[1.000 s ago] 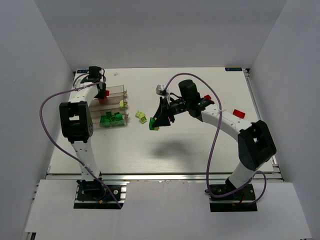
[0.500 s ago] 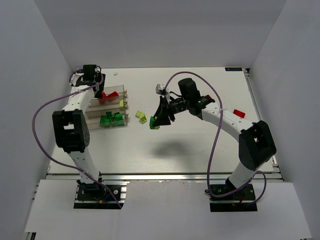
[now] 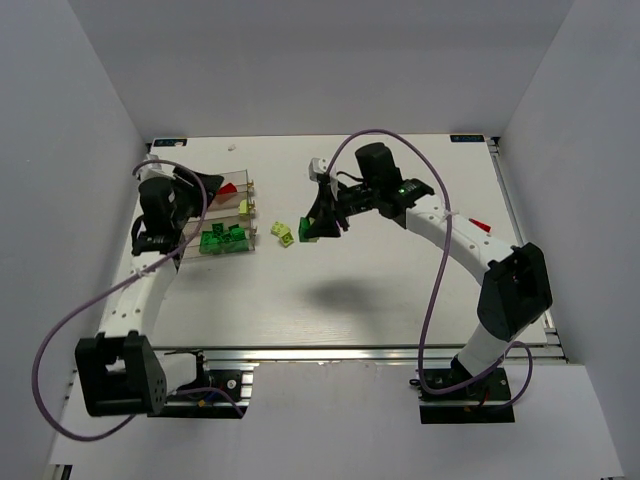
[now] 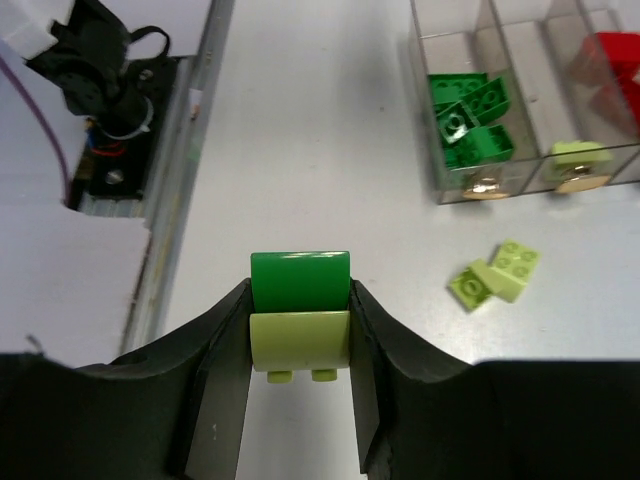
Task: Sort the legos into containers by color
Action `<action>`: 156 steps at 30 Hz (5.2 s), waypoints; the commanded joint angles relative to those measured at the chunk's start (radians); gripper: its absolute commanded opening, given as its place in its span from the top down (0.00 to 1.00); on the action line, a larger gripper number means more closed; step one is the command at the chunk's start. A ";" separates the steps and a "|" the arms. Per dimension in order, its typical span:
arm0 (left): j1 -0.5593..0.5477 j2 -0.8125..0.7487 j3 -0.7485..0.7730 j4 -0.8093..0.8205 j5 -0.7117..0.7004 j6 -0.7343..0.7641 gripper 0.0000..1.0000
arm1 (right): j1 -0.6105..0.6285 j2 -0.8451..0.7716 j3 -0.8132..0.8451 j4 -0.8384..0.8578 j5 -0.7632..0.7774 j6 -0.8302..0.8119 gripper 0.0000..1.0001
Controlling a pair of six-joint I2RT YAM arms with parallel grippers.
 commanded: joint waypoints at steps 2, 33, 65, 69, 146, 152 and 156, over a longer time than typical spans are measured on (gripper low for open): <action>0.002 -0.148 -0.112 0.085 0.303 0.149 0.30 | 0.023 -0.002 0.076 -0.035 0.093 -0.135 1.00; -0.184 -0.380 -0.465 0.660 0.724 -0.013 0.15 | 0.042 0.080 -0.019 0.606 -0.229 0.802 1.00; -0.225 -0.284 -0.395 0.623 0.744 -0.010 0.33 | 0.036 0.105 -0.046 0.689 -0.174 0.916 1.00; -0.231 -0.274 -0.390 0.625 0.747 -0.009 0.36 | 0.036 0.105 -0.053 0.698 -0.172 0.924 1.00; -0.046 -0.421 -0.136 -0.271 0.008 0.320 1.00 | -0.033 0.420 0.432 0.097 0.223 0.177 1.00; -0.015 -0.444 -0.070 -0.435 -0.105 0.252 1.00 | 0.036 0.571 0.618 0.187 0.386 0.103 1.00; -0.015 -0.465 -0.033 -0.501 -0.167 0.246 1.00 | 0.095 0.606 0.576 0.406 0.513 0.141 1.00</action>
